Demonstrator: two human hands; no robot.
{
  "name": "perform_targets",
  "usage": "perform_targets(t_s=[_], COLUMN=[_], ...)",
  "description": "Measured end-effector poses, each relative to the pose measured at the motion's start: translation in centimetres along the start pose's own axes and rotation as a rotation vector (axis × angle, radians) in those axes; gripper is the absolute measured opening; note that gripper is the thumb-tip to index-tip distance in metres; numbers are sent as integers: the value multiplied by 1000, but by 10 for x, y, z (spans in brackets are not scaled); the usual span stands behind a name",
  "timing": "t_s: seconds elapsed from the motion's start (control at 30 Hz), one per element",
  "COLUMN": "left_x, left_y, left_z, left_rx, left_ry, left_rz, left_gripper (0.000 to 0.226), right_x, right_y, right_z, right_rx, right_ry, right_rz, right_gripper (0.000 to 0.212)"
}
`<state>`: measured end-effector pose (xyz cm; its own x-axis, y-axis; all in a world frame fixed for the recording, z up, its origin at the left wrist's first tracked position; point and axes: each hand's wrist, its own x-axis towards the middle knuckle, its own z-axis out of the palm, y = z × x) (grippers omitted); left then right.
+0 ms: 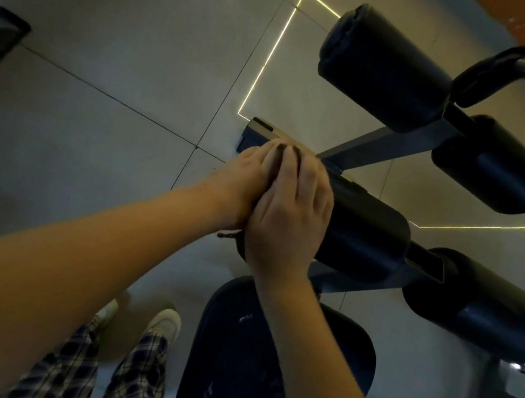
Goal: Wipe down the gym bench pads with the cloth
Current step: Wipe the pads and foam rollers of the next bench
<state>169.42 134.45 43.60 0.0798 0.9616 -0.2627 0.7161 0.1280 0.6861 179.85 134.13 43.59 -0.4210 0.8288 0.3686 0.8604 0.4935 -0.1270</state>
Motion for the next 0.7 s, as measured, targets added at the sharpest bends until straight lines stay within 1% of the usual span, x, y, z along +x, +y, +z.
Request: perform_targets(t_s=[0.03,0.07,0.1,0.17,0.2,0.23,0.3,0.33,0.4,0.43,0.47,0.53,0.57,0.63,0.7], left_x=[-1,-2,-4,-7,-7,-6,-5,-5,-5,-5,-5,-4,-5,-5,-6], left_y=[0,-1,-1,2,3,4,3,2,-2,-3,-3,-2,-2,-3,-3], left_z=[1,1,1,-1,-1,-2,-3,-3,-1,-1,0,1,1,2,3], left_rx=[-51,-99,-127,-126,-137,-143,-101,-76,-54,-47,-37,-35,-49,-69,-96], left_ry=[14,23,29,20,18,21,18,9,2,2,4,8,14,38,55], left_rz=[-18,-30,-32,-12,-10,-8,0,-3,-13,-14,-16,-19,-21,-12,-2], left_gripper=[82,81,83,102,112,118,125,126,127,127,127,127,126,120,113], right_x=[16,33,51,89,107,121,134,132,114,98,79,33,14,-18,-28], right_y=[-3,-4,-2,6,13,17,25,28,31,28,24,18,15,15,19], right_z=[-4,-9,-11,-11,-10,-8,-8,-7,-8,-11,-14,-17,-18,-18,-16], right_rx=[5,30,51,121,128,108,43,19,164,178,166,49,35,36,-10], right_ry=[-31,-124,-248,-563,-722,-863,-970,-956,-820,-719,-577,-323,-250,-173,-154], right_rz=[48,101,169,356,392,385,322,282,316,307,280,122,80,35,-10], right_gripper=[36,35,33,25,23,23,26,27,26,25,26,34,40,46,48])
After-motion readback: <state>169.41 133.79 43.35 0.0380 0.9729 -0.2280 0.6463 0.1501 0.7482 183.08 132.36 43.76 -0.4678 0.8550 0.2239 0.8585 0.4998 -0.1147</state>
